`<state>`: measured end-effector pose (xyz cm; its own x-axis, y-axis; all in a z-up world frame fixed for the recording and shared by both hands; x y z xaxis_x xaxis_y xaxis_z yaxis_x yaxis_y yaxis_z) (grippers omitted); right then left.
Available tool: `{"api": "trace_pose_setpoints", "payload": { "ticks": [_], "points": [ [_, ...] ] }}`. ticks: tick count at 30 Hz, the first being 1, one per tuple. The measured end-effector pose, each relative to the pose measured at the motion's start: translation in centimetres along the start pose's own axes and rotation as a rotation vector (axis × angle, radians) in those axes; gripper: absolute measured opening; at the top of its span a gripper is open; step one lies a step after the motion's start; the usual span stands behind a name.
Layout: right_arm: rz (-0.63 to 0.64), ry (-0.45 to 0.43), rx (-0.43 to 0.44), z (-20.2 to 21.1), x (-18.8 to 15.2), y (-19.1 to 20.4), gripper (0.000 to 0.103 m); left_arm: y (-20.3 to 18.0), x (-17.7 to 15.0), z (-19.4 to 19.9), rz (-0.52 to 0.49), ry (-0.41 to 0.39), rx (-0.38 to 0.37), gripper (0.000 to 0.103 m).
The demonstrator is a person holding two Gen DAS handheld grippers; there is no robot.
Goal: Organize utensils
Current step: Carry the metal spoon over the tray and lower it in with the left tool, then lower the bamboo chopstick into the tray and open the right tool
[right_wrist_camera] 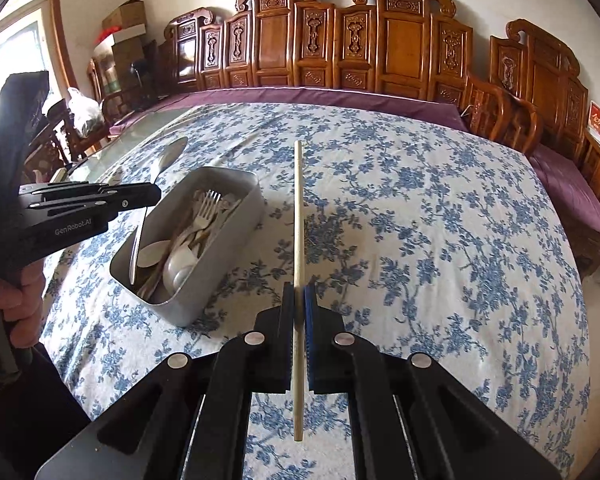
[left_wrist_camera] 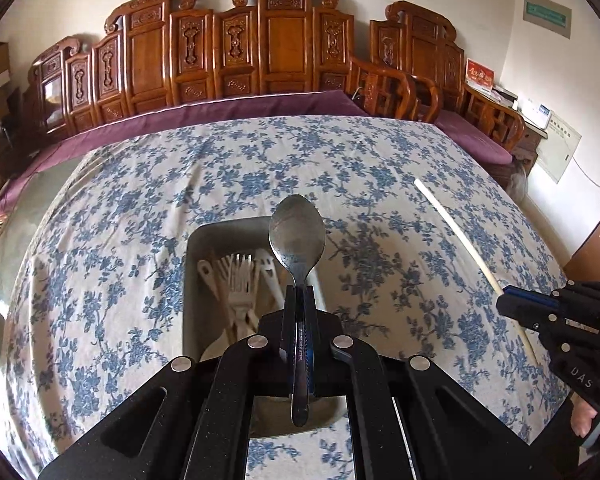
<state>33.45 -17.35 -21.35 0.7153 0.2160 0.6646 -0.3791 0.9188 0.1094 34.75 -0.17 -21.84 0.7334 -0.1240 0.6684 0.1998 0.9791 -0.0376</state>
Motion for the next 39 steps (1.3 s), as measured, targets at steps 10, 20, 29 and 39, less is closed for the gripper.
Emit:
{"api": "trace_pose_setpoints", "payload": {
  "ticks": [10,20,29,39],
  "points": [
    [0.013,-0.008,0.019,-0.5,0.8,1.8,0.006,2.4,-2.2,-2.8,0.017,0.046,0.028,0.002],
    [0.011,-0.010,0.026,-1.0,1.1,2.1,0.006,3.7,-3.3,-5.0,0.044,0.081,0.024,0.003],
    [0.008,0.000,0.036,-2.0,1.1,2.5,0.006,3.8,-3.8,-5.9,0.049,0.104,0.021,0.003],
    [0.002,0.013,0.046,-3.2,1.3,3.1,0.006,3.5,-3.4,-5.1,0.047,0.096,0.002,0.003]
  ]
}}
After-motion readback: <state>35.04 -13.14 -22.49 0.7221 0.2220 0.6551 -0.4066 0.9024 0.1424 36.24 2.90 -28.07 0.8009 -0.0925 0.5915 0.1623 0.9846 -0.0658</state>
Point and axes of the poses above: each gripper's, at about its wrist camera, not at the fingertips, and z roughly against the way its jaws point, y to its left, x to its top, the point moved 7 cm from there along -z, roughly the way its jaws point, and after that the axes turned 1 degree about -z, right-handed, at the moved point
